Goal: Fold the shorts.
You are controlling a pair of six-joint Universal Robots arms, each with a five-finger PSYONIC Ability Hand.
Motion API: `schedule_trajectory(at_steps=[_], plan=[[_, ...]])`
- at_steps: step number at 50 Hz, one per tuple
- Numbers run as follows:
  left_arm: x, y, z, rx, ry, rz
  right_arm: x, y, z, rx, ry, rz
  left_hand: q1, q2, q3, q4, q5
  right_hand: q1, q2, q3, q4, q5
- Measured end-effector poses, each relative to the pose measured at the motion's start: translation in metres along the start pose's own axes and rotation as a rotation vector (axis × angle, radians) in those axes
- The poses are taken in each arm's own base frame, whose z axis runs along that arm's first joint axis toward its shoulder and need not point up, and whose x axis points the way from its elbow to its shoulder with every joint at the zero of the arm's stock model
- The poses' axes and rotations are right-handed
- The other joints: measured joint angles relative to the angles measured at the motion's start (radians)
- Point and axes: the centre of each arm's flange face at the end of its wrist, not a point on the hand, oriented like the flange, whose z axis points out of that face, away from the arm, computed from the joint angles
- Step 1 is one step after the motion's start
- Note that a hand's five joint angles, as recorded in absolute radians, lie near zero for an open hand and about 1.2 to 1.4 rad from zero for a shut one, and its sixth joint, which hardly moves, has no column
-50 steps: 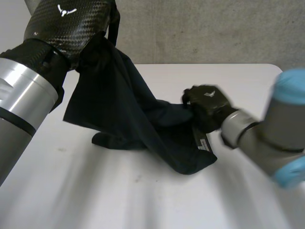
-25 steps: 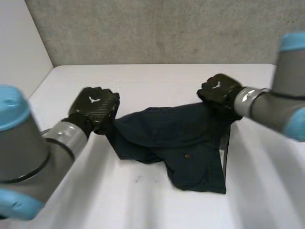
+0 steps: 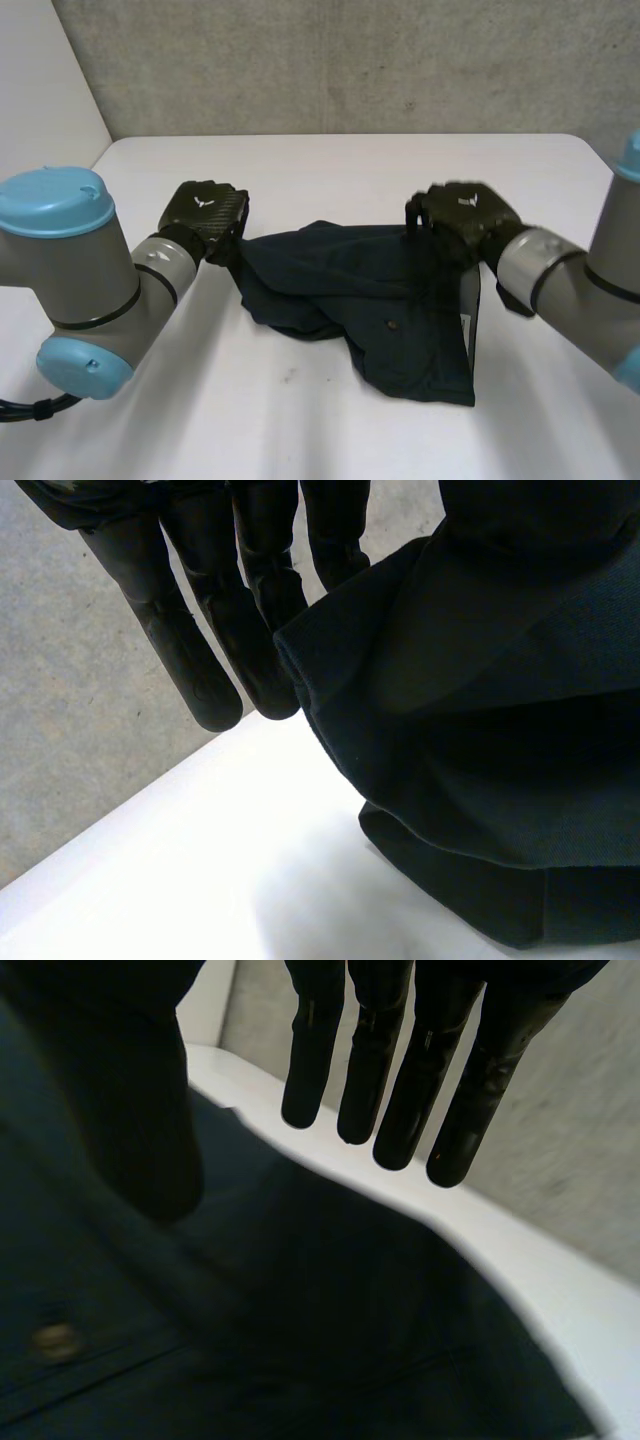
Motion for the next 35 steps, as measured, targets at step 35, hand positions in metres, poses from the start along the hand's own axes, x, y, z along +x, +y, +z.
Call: schedule_trajectory(at_steps=[35], plan=[[0.001,0.005,0.000,-0.006,0.004,-0.002,0.010,0.086,0.072,-0.031,0.007,0.060,0.000,0.000,0.000,0.000,0.000,-0.085,-0.097,-0.102,-0.104,-0.071]])
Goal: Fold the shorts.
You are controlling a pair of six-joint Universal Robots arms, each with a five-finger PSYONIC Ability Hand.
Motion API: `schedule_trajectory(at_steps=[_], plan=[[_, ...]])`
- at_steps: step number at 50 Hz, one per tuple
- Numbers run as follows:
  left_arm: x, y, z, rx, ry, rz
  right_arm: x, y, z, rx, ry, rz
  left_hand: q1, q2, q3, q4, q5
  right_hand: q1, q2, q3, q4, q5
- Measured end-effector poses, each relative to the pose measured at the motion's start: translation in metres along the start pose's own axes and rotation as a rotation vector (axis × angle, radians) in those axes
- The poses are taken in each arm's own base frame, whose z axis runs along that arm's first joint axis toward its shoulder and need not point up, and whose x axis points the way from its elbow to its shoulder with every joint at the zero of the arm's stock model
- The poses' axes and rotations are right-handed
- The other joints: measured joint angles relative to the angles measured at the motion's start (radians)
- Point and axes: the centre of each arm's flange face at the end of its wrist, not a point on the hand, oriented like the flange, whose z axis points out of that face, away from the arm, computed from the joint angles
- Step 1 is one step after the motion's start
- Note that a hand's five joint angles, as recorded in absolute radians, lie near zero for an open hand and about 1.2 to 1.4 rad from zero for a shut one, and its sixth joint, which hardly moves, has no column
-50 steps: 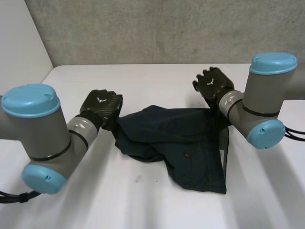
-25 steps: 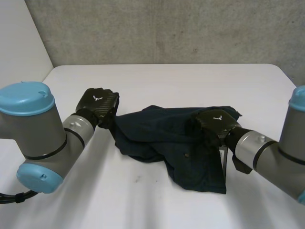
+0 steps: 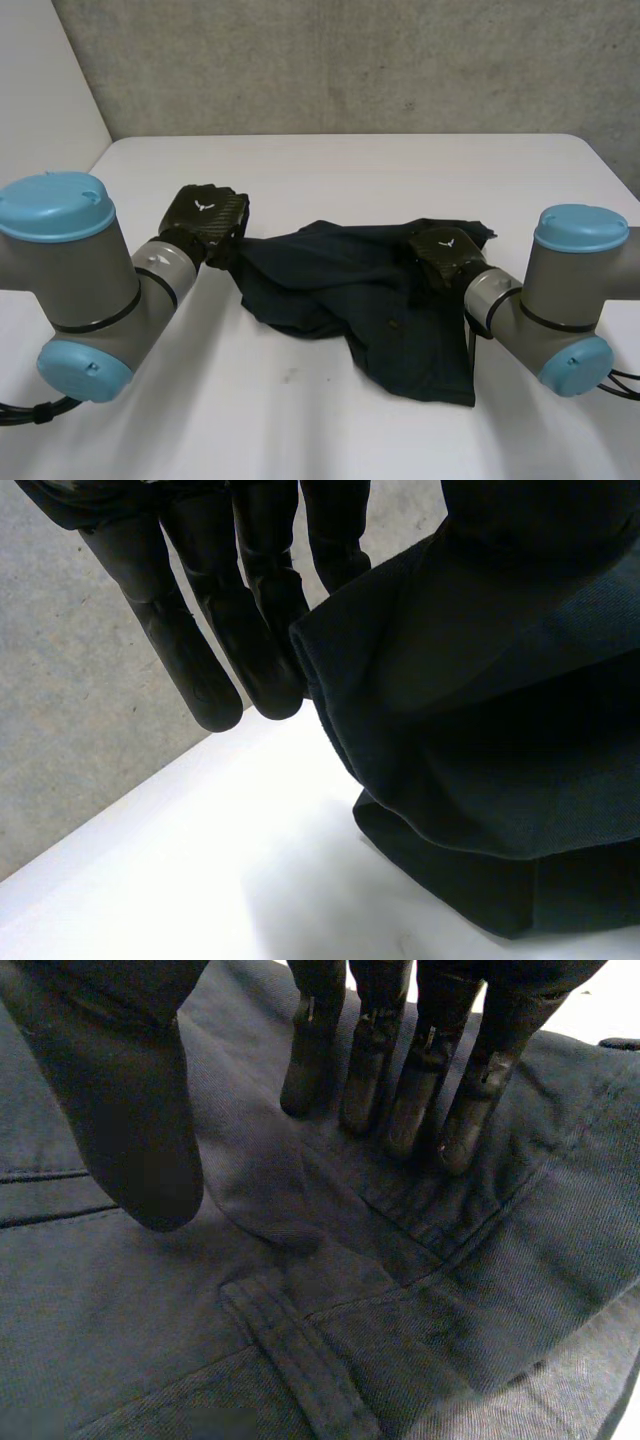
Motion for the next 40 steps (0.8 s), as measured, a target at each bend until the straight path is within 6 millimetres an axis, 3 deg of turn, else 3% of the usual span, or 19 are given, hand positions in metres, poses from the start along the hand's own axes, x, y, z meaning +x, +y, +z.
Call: schedule_trajectory(at_steps=[8,13,16,17,20,21,22,23,24,26,27,29,30,31,36,40], plan=[[0.000,-0.001,0.001,0.005,-0.001,0.000,-0.004,0.010,0.014,-0.009,-0.016,-0.010,0.000,0.000,0.000,0.000,0.000,0.058,0.030,0.076,0.079,0.048],[-0.001,-0.002,0.001,0.006,-0.002,0.000,-0.005,0.012,0.020,-0.011,-0.019,-0.013,0.000,0.000,0.000,0.000,0.000,0.341,0.481,0.500,0.510,0.442],[-0.001,-0.003,0.001,0.009,-0.004,0.001,-0.005,0.004,0.019,0.000,-0.018,-0.019,0.000,0.000,0.000,0.000,0.000,0.409,0.537,0.566,0.575,0.528],[-0.001,-0.004,0.001,0.012,-0.006,0.001,-0.005,-0.004,0.016,0.012,-0.018,-0.026,0.000,0.000,0.000,0.000,0.000,0.413,0.538,0.568,0.577,0.530],[-0.005,-0.012,-0.002,0.031,-0.015,0.004,-0.003,-0.053,-0.003,0.089,-0.011,-0.078,0.000,0.000,0.000,0.000,0.000,0.451,0.553,0.571,0.580,0.537],[-0.005,-0.012,-0.002,0.031,-0.015,0.004,-0.003,-0.053,-0.003,0.089,-0.011,-0.078,0.000,0.000,0.000,0.000,0.000,0.451,0.553,0.571,0.580,0.537],[-0.008,-0.020,-0.004,0.052,-0.024,0.005,-0.001,-0.082,-0.017,0.138,-0.003,-0.115,0.000,0.000,0.000,0.000,0.000,0.451,0.554,0.571,0.581,0.537],[-0.008,-0.020,-0.004,0.052,-0.024,0.005,-0.001,-0.082,-0.017,0.138,-0.003,-0.115,0.000,0.000,0.000,0.000,0.000,0.451,0.554,0.571,0.581,0.537],[-0.013,-0.031,-0.008,0.083,-0.038,0.007,-0.001,-0.114,-0.036,0.193,0.007,-0.163,0.000,0.000,0.000,0.000,0.000,0.451,0.554,0.571,0.581,0.537],[-0.019,-0.047,-0.015,0.127,-0.057,0.009,0.000,-0.149,-0.061,0.242,0.021,-0.225,0.000,0.000,0.000,0.000,0.000,0.451,0.554,0.571,0.581,0.537],[-0.019,-0.047,-0.015,0.127,-0.057,0.009,0.000,-0.149,-0.061,0.242,0.021,-0.225,0.000,0.000,0.000,0.000,0.000,0.451,0.554,0.571,0.581,0.537],[-0.029,-0.074,-0.028,0.205,-0.085,0.014,0.001,-0.172,-0.082,0.253,0.033,-0.276,0.000,0.000,0.000,0.000,0.000,0.451,0.554,0.571,0.581,0.537],[-0.029,-0.074,-0.028,0.205,-0.085,0.014,0.001,-0.172,-0.082,0.253,0.033,-0.276,0.000,0.000,0.000,0.000,0.000,0.451,0.554,0.571,0.581,0.537],[-0.036,-0.098,-0.043,0.279,-0.109,0.019,0.004,-0.197,-0.114,0.222,0.052,-0.361,0.000,0.000,0.000,0.000,0.000,0.451,0.554,0.571,0.581,0.537],[-0.044,-0.136,-0.079,0.395,-0.140,0.027,0.004,-0.208,-0.143,0.135,0.061,-0.456,0.000,0.000,0.000,0.000,0.000,0.451,0.554,0.571,0.581,0.537],[-0.043,-0.143,-0.097,0.407,-0.137,0.028,0.003,-0.201,-0.149,0.069,0.053,-0.488,0.000,0.000,0.000,0.000,0.000,0.451,0.554,0.571,0.581,0.537]])
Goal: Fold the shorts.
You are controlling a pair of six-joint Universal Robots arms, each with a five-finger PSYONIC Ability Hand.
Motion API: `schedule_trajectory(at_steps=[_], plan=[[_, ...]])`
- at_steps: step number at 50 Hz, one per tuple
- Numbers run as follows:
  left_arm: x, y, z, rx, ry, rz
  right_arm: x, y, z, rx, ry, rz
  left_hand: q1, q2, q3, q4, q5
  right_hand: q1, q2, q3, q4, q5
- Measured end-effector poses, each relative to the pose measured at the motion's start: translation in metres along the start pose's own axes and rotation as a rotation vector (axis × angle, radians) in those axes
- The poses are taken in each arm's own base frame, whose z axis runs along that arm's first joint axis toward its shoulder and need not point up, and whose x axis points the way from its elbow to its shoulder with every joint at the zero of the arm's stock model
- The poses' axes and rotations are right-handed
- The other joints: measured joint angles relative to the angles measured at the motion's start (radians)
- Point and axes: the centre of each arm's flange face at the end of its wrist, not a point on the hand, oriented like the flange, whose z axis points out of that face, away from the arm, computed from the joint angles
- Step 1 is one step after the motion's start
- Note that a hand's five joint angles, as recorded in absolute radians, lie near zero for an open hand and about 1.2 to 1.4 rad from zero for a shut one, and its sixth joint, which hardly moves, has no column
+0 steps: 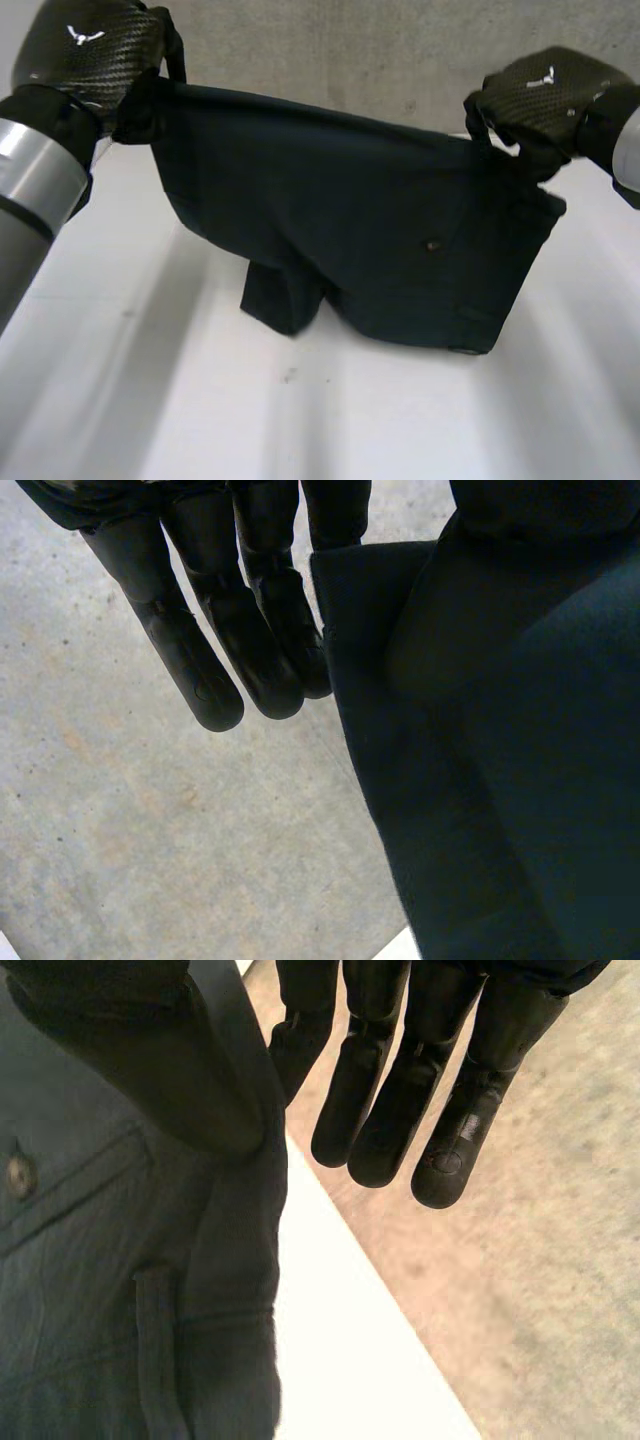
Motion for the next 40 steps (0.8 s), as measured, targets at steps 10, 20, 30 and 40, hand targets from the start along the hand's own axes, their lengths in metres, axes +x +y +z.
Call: schedule_trajectory(at_steps=[10,20,30,40], plan=[[0.020,0.063,-0.006,-0.230,0.066,-0.003,-0.031,0.042,0.026,-0.134,-0.137,0.055,0.000,0.000,0.000,0.000,0.000,0.000,0.000,0.000,0.000,0.004],[0.034,0.129,0.010,-0.406,0.106,0.003,-0.062,0.091,0.069,-0.255,-0.213,0.383,0.000,0.000,0.000,0.003,0.012,-0.415,-0.521,-0.526,-0.537,-0.493],[0.036,0.121,0.008,-0.385,0.112,0.004,-0.035,0.106,0.064,-0.269,-0.127,0.600,0.000,0.000,0.000,0.003,0.013,-0.621,-0.756,-0.778,-0.796,-0.756],[0.036,0.119,0.003,-0.389,0.114,0.005,-0.015,0.109,0.064,-0.258,-0.071,0.603,0.000,0.000,0.000,0.004,0.013,-0.621,-0.756,-0.778,-0.797,-0.757]])
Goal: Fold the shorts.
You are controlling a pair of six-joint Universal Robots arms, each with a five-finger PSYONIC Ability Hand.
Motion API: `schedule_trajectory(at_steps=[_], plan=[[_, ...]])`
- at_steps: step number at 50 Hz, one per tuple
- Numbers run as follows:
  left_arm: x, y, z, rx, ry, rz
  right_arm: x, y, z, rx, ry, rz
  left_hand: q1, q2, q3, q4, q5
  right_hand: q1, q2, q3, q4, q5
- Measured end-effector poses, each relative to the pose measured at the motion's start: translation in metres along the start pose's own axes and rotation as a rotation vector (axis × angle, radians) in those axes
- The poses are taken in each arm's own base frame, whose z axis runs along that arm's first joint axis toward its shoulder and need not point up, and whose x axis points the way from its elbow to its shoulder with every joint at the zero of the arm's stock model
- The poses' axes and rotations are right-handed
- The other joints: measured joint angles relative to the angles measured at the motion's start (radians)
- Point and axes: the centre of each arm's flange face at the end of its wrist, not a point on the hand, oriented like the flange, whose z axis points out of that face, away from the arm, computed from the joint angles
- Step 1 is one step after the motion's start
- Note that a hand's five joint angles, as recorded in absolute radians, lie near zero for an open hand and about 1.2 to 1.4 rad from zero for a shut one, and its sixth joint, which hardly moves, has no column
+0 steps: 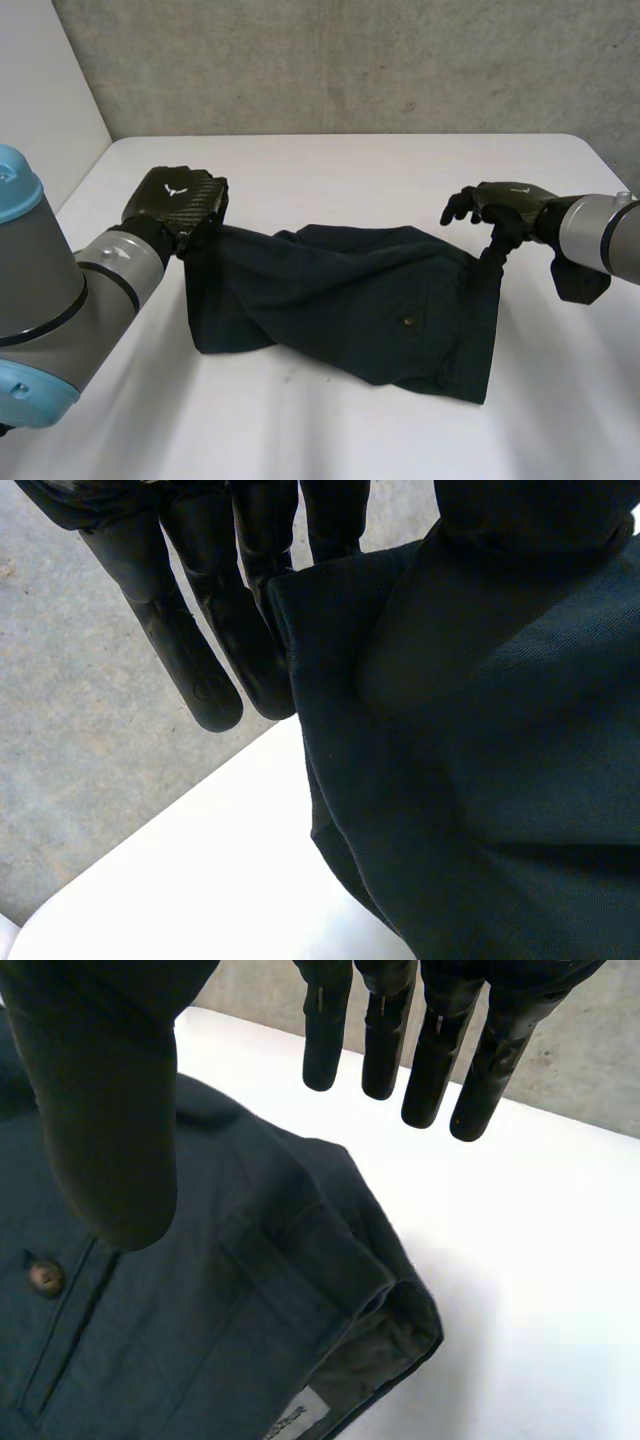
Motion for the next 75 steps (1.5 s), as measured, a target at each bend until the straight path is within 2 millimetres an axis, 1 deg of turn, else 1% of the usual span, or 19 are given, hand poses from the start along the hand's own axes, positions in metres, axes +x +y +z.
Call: schedule_trajectory(at_steps=[9,16,17,24,29,31,32,33,37,42,46,55,57,58,60,63,67,69,75], plan=[[-0.001,0.004,0.003,-0.011,0.000,0.000,0.004,0.006,0.015,-0.030,-0.004,0.010,0.000,0.000,0.000,0.000,0.000,0.003,0.005,0.004,0.007,0.007],[0.001,0.014,0.012,-0.032,0.006,-0.001,0.009,0.018,0.037,-0.067,-0.011,0.010,0.000,0.000,0.000,0.000,0.000,0.357,0.419,0.429,0.420,0.386],[0.001,0.016,0.015,-0.037,0.007,-0.001,0.010,0.018,0.041,-0.066,-0.012,0.003,0.000,0.000,0.000,0.000,0.000,0.572,0.685,0.680,0.695,0.653],[-0.004,0.012,0.047,-0.003,-0.005,0.011,0.016,-0.003,0.060,0.033,0.002,-0.157,0.000,0.001,0.001,0.000,0.000,0.603,0.752,0.771,0.797,0.732],[-0.026,-0.043,0.081,0.197,-0.082,0.053,0.008,-0.061,0.063,0.325,0.079,-0.361,0.000,0.002,0.001,0.000,0.000,0.603,0.752,0.771,0.797,0.732],[-0.041,-0.083,0.090,0.346,-0.148,0.069,0.001,-0.090,0.057,0.485,0.122,-0.430,0.000,0.002,0.001,0.000,0.000,0.603,0.752,0.771,0.797,0.732],[-0.052,-0.112,0.092,0.458,-0.204,0.074,-0.007,-0.122,0.045,0.677,0.176,-0.490,0.000,0.002,0.001,0.000,0.000,0.603,0.752,0.771,0.797,0.732],[-0.055,-0.119,0.092,0.487,-0.219,0.075,-0.009,-0.130,0.041,0.727,0.191,-0.503,0.000,0.002,0.001,0.000,0.000,0.603,0.752,0.771,0.797,0.732],[-0.085,-0.198,0.067,0.841,-0.404,0.045,-0.025,-0.188,-0.008,1.165,0.319,-0.581,0.000,0.002,0.001,0.000,0.000,0.603,0.752,0.771,0.797,0.732],[-0.093,-0.219,0.042,0.964,-0.453,0.004,-0.032,-0.197,-0.031,1.287,0.356,-0.586,0.000,0.002,0.001,0.000,0.000,0.603,0.752,0.776,0.797,0.740],[-0.090,-0.202,0.042,0.925,-0.432,-0.016,-0.031,-0.180,-0.022,1.189,0.332,-0.565,0.000,0.002,0.001,0.000,0.000,0.603,0.752,0.779,0.797,0.747],[-0.069,-0.079,0.067,0.564,-0.342,-0.042,-0.033,-0.087,0.043,0.776,0.196,-0.498,0.000,0.002,0.001,0.000,0.000,0.603,0.752,0.779,0.798,0.747],[-0.067,-0.070,0.068,0.536,-0.336,-0.043,-0.034,-0.078,0.049,0.745,0.185,-0.493,0.000,0.002,0.001,0.000,0.000,0.603,0.752,0.779,0.798,0.746],[-0.055,-0.027,0.072,0.411,-0.307,-0.047,-0.037,-0.042,0.071,0.627,0.143,-0.476,0.000,0.002,0.001,0.000,0.000,0.603,0.752,0.779,0.798,0.747],[-0.049,-0.005,0.074,0.349,-0.291,-0.048,-0.038,-0.033,0.076,0.595,0.132,-0.473,0.000,0.002,0.001,0.000,0.000,0.603,0.752,0.779,0.798,0.747],[-0.033,0.043,0.075,0.202,-0.250,-0.047,-0.047,0.023,0.101,0.389,0.068,-0.469,0.000,0.002,0.001,0.000,0.000,0.603,0.752,0.783,0.798,0.747],[-0.019,0.077,0.070,0.089,-0.213,-0.041,-0.050,0.043,0.106,0.309,0.047,-0.477,0.000,0.002,0.001,0.000,0.000,0.603,0.752,0.783,0.798,0.747],[-0.008,0.099,0.063,-0.004,-0.179,-0.025,-0.054,0.075,0.107,0.145,0.003,-0.502,0.000,0.002,0.001,0.000,0.000,0.608,0.752,0.783,0.798,0.747],[0.001,0.109,0.043,-0.129,-0.130,0.056,-0.058,0.078,0.086,0.069,-0.021,-0.515,0.000,0.002,0.001,0.000,0.000,0.608,0.752,0.783,0.798,0.747]])
